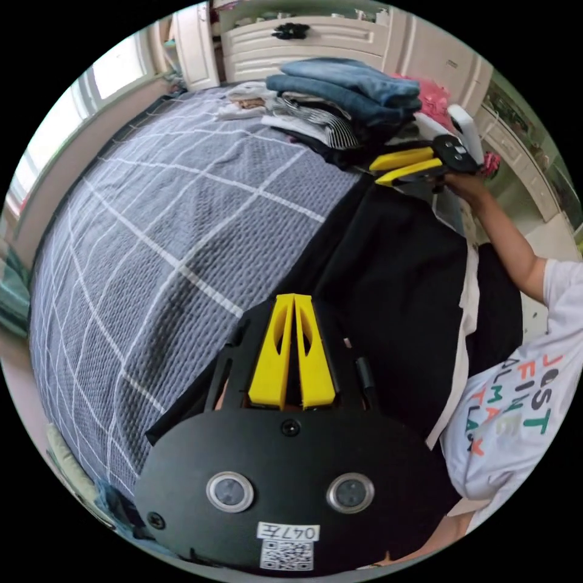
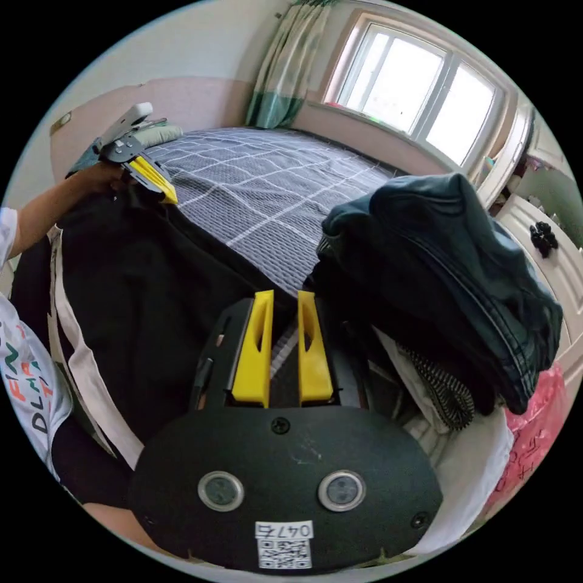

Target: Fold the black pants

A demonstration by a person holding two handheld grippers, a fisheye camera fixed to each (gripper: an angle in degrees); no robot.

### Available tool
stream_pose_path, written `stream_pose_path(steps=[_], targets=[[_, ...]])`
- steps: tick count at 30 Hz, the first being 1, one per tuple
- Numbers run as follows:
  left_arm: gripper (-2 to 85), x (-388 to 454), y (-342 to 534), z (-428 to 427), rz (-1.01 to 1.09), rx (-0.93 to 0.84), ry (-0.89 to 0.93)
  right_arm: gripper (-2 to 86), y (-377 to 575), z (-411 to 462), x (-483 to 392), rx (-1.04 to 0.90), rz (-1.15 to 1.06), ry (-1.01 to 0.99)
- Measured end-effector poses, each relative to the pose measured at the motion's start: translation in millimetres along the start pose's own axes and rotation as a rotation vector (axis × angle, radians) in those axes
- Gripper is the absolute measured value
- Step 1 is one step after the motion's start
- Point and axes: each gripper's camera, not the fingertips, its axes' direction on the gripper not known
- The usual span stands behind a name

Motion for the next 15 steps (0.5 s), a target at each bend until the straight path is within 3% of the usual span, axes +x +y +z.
stream_pose_path(steps=[3,9,13,15], targets=[[-0.8,6,-5,21,0.029,-0.092,0.009,1.8,0,23,-2,-0.108,-0.052,-0.054],[-0.8,11,-7,28,0.050,-0.092,0.124,0.1,11,3,-6,-0.075,-0.109,-0.011],[-0.8,11,-9,21,-0.070,-0.005,-0.124,0.3,18,-8,-1,0.026,-0.033,0.107],[-0.9,13,-12,23,-0.088,0.017,-0.154,0.8,20,1,4,0.004,0.007,0.093]])
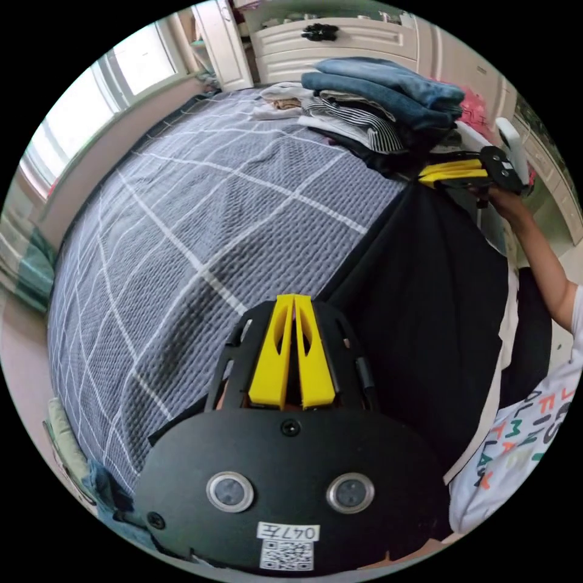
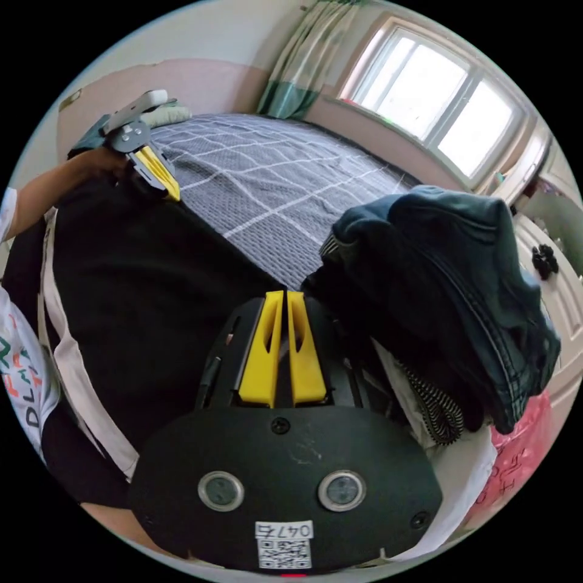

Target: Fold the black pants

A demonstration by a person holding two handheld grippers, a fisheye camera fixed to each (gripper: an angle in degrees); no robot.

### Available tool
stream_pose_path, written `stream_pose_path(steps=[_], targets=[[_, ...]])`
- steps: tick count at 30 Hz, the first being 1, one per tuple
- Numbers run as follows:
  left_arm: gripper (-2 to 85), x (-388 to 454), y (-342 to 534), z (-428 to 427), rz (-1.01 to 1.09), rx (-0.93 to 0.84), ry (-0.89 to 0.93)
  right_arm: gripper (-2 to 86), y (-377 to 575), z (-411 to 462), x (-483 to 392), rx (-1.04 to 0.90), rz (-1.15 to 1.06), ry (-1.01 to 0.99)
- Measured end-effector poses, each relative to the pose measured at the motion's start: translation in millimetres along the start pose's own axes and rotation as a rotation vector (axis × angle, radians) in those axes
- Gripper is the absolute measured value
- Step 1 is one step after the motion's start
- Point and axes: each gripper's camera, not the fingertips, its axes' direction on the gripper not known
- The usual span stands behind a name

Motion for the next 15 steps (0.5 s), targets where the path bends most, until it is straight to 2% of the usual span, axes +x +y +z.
stream_pose_path(steps=[3,7,9,11,13,15], targets=[[-0.8,13,0,6,0.008,-0.040,-0.024,2.6,4,26,1,-0.116,0.014,-0.031],[-0.8,41,29,-39,0.043,-0.034,-0.094,1.3,7,-15,0,-0.061,0.020,0.052],[-0.8,54,54,-63,0.061,-0.038,-0.069,0.5,11,-53,-17,0.026,-0.057,-0.039],[-0.7,71,92,-82,0.054,-0.047,0.041,0.5,14,-82,-44,0.057,-0.164,-0.163],[-0.5,83,118,-84,0.025,-0.066,0.094,0.5,23,-98,-87,0.042,-0.242,-0.176],[-0.2,92,137,-75,-0.009,-0.117,0.070,0.5,36,-95,-118,0.011,-0.281,-0.166]])
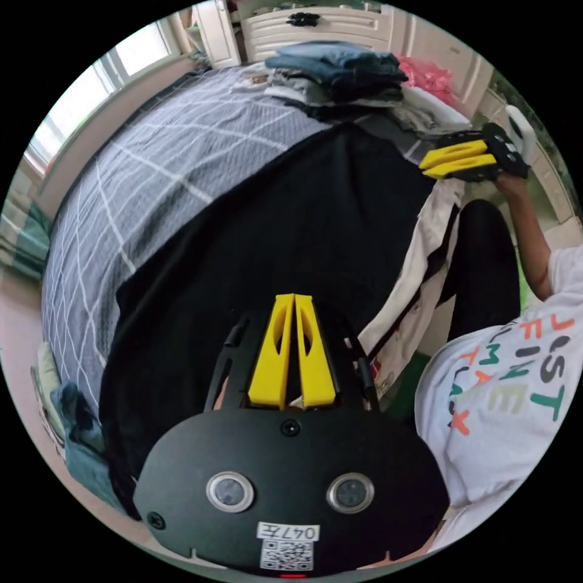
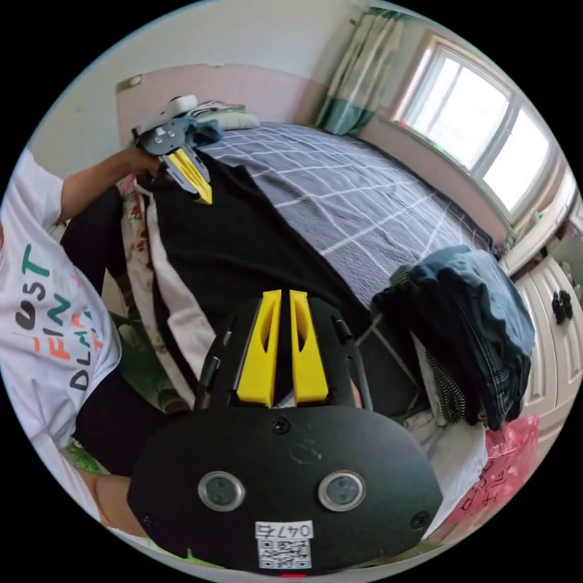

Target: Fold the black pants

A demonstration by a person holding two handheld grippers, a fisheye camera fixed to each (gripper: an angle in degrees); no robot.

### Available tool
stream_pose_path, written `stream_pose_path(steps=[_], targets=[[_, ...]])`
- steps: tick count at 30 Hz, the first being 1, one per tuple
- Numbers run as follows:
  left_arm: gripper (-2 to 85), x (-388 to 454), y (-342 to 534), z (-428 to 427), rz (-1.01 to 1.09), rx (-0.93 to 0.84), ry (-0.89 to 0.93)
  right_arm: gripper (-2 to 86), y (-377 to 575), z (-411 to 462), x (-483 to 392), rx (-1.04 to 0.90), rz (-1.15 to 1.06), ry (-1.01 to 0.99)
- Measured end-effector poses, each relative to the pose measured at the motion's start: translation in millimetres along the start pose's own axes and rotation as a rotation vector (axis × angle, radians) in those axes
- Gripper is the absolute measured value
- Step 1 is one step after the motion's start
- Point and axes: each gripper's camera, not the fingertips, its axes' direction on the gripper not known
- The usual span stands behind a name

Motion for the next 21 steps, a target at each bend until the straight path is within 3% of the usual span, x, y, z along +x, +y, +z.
stream_pose_path(steps=[4,8,11,14,18,21], targets=[[2.4,2,25,14,-0.128,0.015,0.022,0.1,22,43,-31,-0.216,0.032,-0.010],[7.4,11,70,-36,-0.275,0.189,0.011,-0.3,25,24,-18,-0.163,0.147,-0.023],[7.8,11,137,-63,-0.456,0.281,-0.065,-0.3,24,-5,-20,0.061,0.160,0.011],[7.8,-4,202,-74,-0.645,0.310,-0.083,0.4,20,6,-22,0.018,0.158,-0.045],[8.4,1,221,-82,-0.609,0.323,-0.021,2.8,45,9,-4,-0.017,0.364,0.069],[10.6,41,182,-81,-0.398,0.321,-0.074,3.3,81,-10,15,0.015,0.489,0.102]])
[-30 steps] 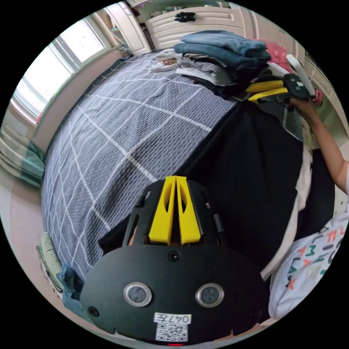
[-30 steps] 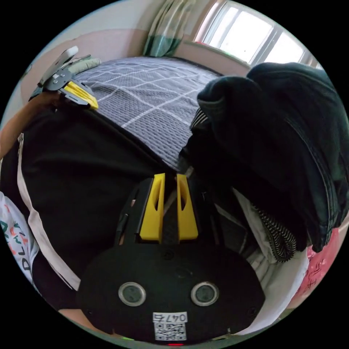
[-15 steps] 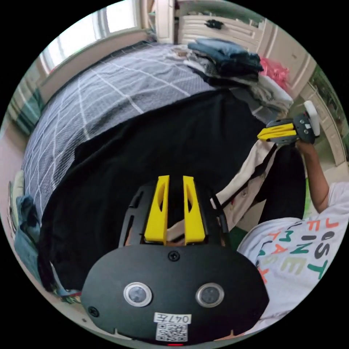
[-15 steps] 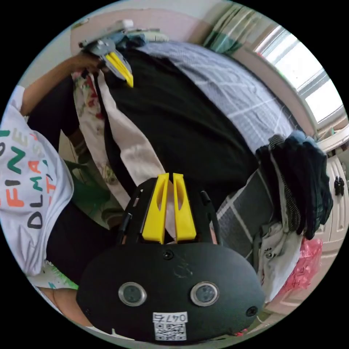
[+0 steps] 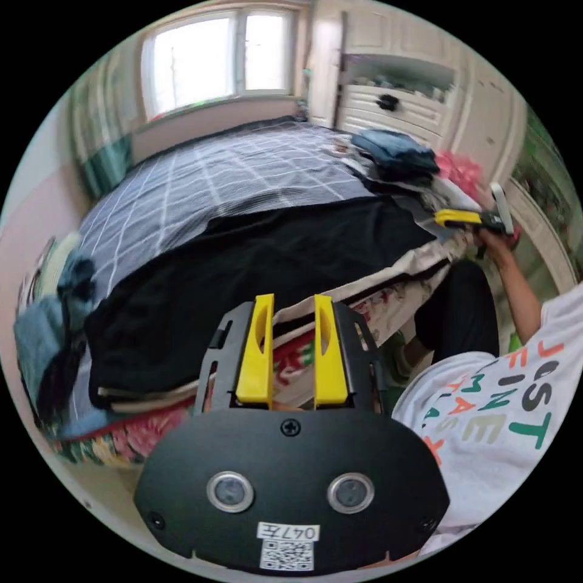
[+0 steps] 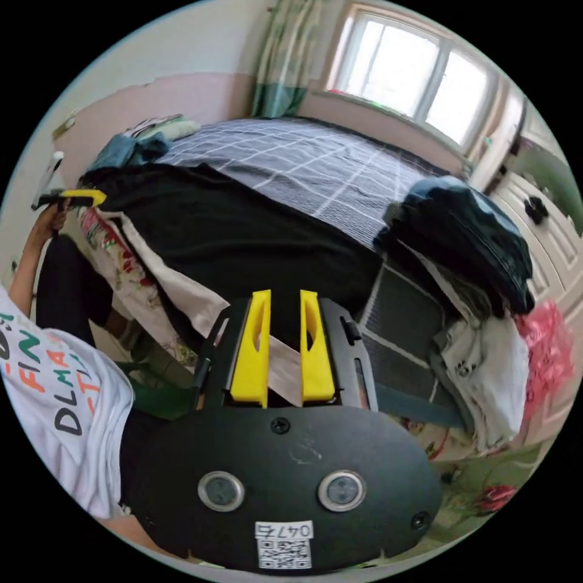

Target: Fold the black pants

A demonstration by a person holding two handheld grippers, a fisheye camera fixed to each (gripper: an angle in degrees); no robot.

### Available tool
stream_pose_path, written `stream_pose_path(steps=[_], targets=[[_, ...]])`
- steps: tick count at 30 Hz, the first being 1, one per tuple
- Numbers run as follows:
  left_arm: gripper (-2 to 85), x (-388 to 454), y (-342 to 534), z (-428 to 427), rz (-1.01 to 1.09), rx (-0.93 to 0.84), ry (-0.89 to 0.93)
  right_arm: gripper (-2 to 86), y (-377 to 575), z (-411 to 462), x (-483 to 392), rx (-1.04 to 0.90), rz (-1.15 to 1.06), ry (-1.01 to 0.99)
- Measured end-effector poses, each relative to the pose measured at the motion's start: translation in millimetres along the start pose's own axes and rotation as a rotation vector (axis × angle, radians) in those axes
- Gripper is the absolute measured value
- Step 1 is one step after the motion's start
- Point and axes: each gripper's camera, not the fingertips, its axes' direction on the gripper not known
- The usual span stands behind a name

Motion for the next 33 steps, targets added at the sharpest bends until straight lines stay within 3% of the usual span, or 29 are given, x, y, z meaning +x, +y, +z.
stream_pose_path(steps=[2,8,12,14,18,21,33], targets=[[12.9,63,-24,17,0.203,0.025,0.067,4.1,9,-8,16,0.022,0.007,0.037],[14.8,205,-74,50,0.432,0.133,0.300,7.4,-6,17,63,0.028,-0.065,0.002],[15.1,264,-88,71,0.520,0.074,0.316,8.8,-5,41,75,-0.032,-0.133,-0.239],[15.2,289,-92,82,0.555,0.046,0.369,9.4,10,42,67,-0.071,-0.192,-0.268],[15.6,330,-101,102,0.639,-0.010,0.365,10.9,55,37,53,-0.063,-0.377,-0.201],[16.0,366,-110,116,0.711,-0.040,0.339,10.2,67,54,68,-0.204,-0.305,-0.248],[16.3,446,-110,157,0.767,-0.071,0.286,0.4,68,93,105,-0.119,-0.219,-0.559]])
